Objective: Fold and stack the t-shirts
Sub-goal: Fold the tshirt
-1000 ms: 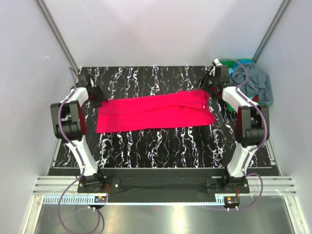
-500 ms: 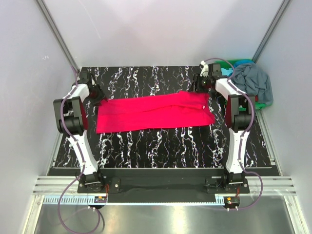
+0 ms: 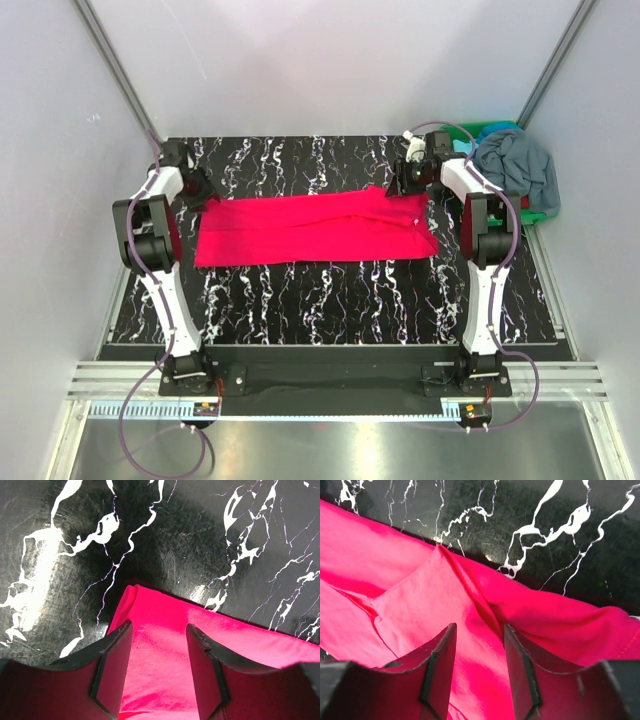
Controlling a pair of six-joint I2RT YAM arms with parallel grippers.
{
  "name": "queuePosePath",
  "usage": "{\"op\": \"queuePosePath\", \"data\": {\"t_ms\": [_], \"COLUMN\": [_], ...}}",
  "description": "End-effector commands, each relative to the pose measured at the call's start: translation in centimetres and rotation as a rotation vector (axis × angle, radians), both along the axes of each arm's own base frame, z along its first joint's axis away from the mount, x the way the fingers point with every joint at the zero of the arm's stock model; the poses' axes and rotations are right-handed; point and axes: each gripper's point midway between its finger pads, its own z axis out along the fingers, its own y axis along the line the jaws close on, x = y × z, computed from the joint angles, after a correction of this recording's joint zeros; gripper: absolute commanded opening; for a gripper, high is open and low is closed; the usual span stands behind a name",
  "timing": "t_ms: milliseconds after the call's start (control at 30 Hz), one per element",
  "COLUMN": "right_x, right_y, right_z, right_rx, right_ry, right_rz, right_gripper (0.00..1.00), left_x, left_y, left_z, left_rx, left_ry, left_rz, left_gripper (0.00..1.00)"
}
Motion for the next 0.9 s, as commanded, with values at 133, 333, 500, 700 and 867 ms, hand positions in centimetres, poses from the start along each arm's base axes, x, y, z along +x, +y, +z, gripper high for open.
{"op": "queuePosePath", "data": {"t_ms": [133,333,500,700,867], "right_x": [0.7,-0.6,-3.4,-6.5,-9.2], "right_y": [0.2,0.9,2.2,4.0,5.5], "right_z": [2.7,5.8,5.6,6.4,6.9], "right_rx": [0.013,0.052,0.035,0.006,0.006], "right_ry": [-0.041,-0.059,-0.032,-0.075,-0.096], "right_rz": [0.020,0.010,0.015,-0.010,0.002], "right_gripper": [0.20,0.00,0.00,0.00,0.00], "left_x": [0.8,0.3,-1.0,-2.8,-3.0], "left_y": [0.5,-0.1,-1.6,-4.3,-6.8], "left_z": [3.4,8.6,10.8,12.0,11.5], "left_rx": [0.017,0.011,0.014,0.002,-0.006], "left_ry": [-0.071,-0.164,-0.202,-0.222,-0.212], "left_rz": [-0.001,0.014,-0.017,-0.065,-0.118], "left_gripper": [0.54,0.56,0.58,0.59,0.59]}}
